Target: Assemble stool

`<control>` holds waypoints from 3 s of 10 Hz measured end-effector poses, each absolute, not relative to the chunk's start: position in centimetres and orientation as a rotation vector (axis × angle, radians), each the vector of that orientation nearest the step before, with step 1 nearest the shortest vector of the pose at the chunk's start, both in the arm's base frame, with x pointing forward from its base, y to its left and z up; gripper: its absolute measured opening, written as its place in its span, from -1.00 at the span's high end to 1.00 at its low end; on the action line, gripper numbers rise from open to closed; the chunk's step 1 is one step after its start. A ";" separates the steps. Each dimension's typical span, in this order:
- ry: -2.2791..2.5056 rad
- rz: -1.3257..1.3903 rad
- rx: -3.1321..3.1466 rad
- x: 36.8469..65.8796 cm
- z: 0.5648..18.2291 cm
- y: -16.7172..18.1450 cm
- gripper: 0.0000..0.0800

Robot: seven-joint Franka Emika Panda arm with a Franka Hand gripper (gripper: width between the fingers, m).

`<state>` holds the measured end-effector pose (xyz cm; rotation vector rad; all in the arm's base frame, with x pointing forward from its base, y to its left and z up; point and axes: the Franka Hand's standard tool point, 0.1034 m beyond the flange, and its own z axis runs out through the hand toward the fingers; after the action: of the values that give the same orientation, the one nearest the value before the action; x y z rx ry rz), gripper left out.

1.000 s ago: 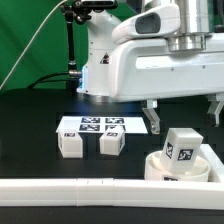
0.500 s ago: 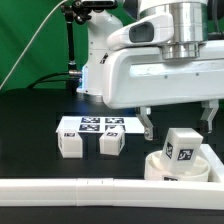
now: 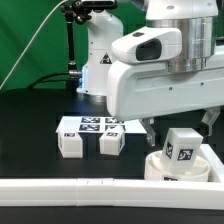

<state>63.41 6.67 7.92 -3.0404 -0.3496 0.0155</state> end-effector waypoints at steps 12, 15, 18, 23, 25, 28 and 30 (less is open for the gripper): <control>-0.072 0.025 -3.054 63.4 7.9 6.4 0.14; 0.395 0.024 -3.006 63.2 7.8 7.3 0.14; 0.893 0.049 -2.883 63.1 7.8 7.7 0.14; 1.479 0.114 -2.605 63.0 7.8 9.0 0.14; 1.689 0.143 -2.465 62.9 7.7 9.6 0.14; 1.968 0.185 -2.261 62.6 7.4 10.9 0.14; 2.209 0.217 -2.033 62.6 7.5 11.6 0.14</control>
Offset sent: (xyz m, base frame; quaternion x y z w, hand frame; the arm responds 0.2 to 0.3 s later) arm 0.0055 -0.0084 0.0059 -0.0036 -0.0034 -0.0287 0.9996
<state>62.57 11.57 7.46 -2.0332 2.2092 0.2166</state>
